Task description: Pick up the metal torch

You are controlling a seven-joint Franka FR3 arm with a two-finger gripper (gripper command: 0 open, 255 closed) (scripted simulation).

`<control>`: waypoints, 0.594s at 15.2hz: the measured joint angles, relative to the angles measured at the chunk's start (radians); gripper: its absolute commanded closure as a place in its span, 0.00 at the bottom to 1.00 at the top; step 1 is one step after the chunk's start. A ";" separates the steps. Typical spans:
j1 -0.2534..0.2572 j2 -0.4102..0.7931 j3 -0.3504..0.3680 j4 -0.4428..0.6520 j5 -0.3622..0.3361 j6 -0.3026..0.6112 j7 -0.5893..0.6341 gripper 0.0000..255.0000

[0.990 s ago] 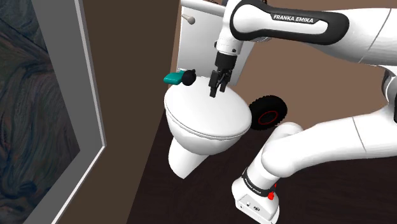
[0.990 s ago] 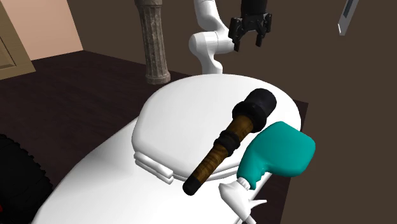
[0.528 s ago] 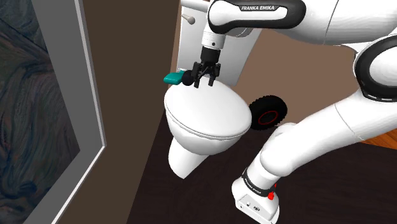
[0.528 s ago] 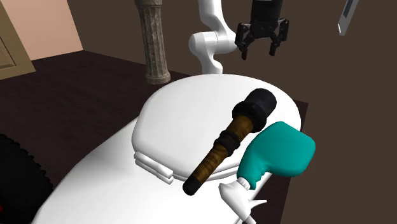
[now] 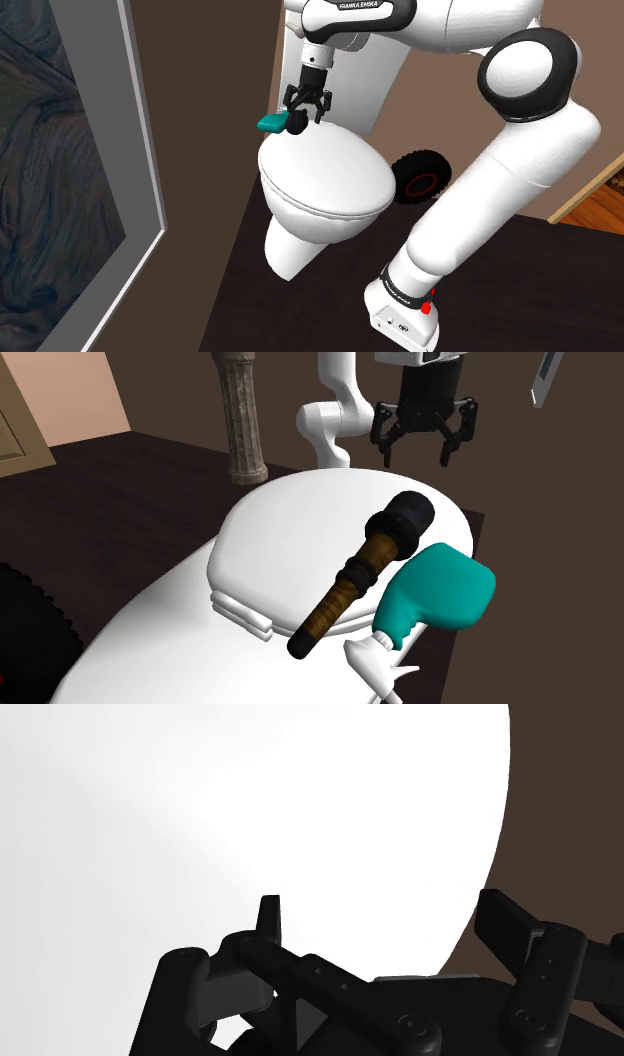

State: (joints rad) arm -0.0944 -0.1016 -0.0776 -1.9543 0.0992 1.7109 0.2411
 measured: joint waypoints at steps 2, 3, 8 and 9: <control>-0.012 0.074 -0.011 0.069 0.009 0.004 0.047 0.00; -0.020 0.111 -0.019 0.112 0.013 -0.004 0.067 0.00; -0.057 0.298 -0.055 0.331 0.044 -0.040 0.176 0.00; -0.067 0.334 -0.064 0.370 0.051 -0.045 0.195 0.00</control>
State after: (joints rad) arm -0.1614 0.2322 -0.1413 -1.5839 0.1503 1.6655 0.4357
